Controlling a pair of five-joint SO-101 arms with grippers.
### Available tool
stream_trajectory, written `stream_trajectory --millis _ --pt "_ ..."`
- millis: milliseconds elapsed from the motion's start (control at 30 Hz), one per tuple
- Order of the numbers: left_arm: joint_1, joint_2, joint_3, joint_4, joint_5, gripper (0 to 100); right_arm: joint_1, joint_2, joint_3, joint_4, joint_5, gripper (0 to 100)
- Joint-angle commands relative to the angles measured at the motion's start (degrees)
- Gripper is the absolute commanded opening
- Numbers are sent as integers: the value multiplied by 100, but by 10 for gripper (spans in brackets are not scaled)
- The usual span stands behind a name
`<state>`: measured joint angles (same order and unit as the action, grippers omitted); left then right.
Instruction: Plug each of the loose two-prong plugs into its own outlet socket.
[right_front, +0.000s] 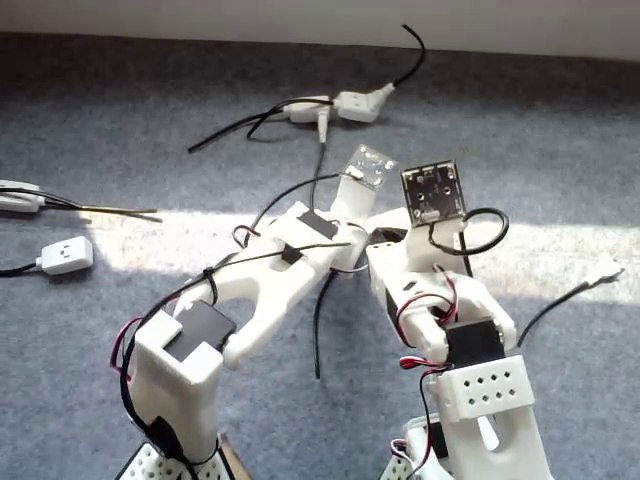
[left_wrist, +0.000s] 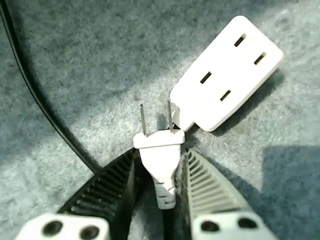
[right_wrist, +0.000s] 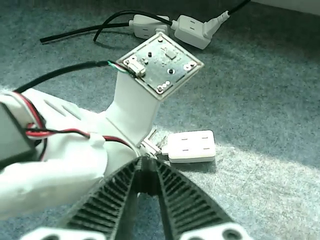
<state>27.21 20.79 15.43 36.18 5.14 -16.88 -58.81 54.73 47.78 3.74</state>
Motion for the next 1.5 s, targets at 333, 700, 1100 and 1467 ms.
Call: stream_trajectory --millis 333,700,1100,1467 --pt "462 -2167 936 193 -62 6 488 -22 -66 -198 255 8" --pt "-321 -5200 4330 492 -123 11 1393 -22 -4 -646 281 8" --pt "-734 -5226 5130 404 -923 220 1393 -22 -4 -629 281 8" --pt "-523 -5191 5376 -176 -765 196 1182 -22 4 -620 281 8"
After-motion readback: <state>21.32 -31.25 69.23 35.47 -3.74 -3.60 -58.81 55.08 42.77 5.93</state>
